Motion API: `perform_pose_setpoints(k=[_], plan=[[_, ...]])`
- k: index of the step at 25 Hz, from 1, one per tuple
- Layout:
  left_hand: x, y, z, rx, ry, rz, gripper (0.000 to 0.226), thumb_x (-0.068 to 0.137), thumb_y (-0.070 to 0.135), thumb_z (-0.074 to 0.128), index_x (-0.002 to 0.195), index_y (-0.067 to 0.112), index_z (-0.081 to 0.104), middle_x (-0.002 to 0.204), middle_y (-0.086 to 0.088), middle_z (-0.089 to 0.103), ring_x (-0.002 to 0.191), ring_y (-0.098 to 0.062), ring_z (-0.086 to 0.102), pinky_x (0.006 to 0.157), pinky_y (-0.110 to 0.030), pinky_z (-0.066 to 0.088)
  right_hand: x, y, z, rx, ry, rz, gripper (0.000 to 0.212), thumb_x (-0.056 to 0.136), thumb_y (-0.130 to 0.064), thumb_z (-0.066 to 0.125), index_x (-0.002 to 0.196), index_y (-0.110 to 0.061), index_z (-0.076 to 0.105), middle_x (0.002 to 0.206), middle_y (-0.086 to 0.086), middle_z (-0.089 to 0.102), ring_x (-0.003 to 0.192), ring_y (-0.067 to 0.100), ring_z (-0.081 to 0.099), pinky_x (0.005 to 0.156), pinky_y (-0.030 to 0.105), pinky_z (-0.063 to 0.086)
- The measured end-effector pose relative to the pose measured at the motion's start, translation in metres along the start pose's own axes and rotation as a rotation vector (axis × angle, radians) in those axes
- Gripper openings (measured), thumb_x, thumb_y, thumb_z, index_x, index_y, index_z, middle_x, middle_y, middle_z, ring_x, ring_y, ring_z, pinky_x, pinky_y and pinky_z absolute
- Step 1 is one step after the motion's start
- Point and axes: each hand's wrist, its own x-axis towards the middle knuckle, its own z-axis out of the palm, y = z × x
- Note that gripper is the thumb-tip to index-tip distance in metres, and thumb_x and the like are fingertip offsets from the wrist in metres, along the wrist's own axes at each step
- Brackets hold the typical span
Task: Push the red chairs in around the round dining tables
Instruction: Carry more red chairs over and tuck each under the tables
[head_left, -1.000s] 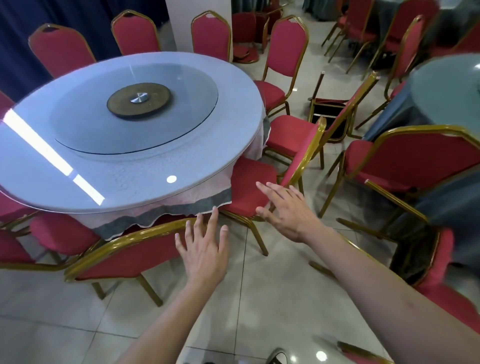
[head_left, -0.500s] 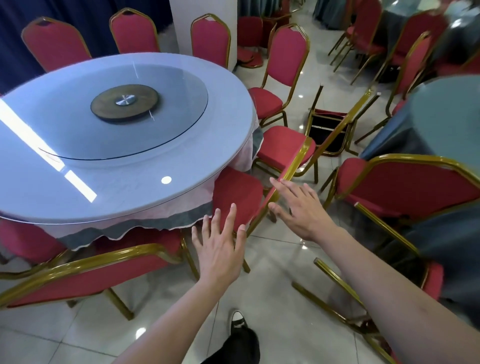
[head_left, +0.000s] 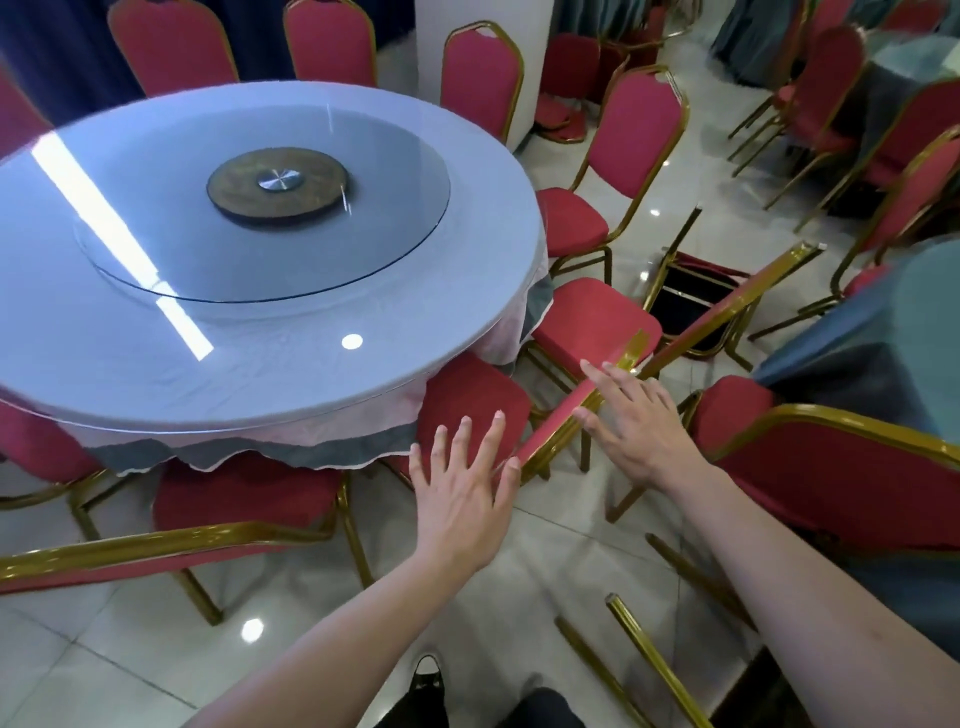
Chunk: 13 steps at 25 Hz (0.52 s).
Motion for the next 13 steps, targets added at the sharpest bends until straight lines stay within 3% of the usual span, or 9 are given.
perform_pose_setpoints(k=[3, 8, 13], plan=[[0.014, 0.021, 0.02, -0.035, -0.011, -0.027, 0.058, 0.095, 0.073, -0.004, 0.151, 0.059, -0.013, 0.17, 0.004, 0.005, 0.156, -0.024, -0.008, 0.122, -0.055, -0.012, 0.029, 0.036, 0.001, 0.014, -0.029, 0.01, 0.07, 0.096, -0.077, 0.011, 0.159, -0.048, 0.003, 0.169, 0.001, 0.018, 0.154, 0.025, 0.02, 0.127, 0.05, 0.008], [0.037, 0.063, 0.053, -0.089, -0.014, -0.125, 0.058, 0.092, 0.077, -0.005, 0.147, 0.063, -0.018, 0.17, 0.006, -0.003, 0.155, -0.022, -0.015, 0.122, -0.055, -0.012, 0.077, 0.091, 0.006, -0.013, -0.09, -0.041, 0.08, 0.087, -0.085, 0.0, 0.158, -0.05, 0.004, 0.17, 0.0, 0.012, 0.154, 0.027, 0.021, 0.125, 0.054, 0.01], [0.069, 0.1, 0.091, -0.187, -0.092, -0.262, 0.062, 0.088, 0.079, -0.005, 0.147, 0.065, -0.014, 0.17, 0.003, 0.003, 0.156, -0.024, -0.007, 0.124, -0.054, 0.002, 0.11, 0.126, 0.02, 0.026, -0.168, -0.207, 0.078, 0.088, -0.085, 0.003, 0.158, -0.05, 0.009, 0.171, -0.003, 0.012, 0.157, 0.017, 0.005, 0.126, 0.05, 0.003]])
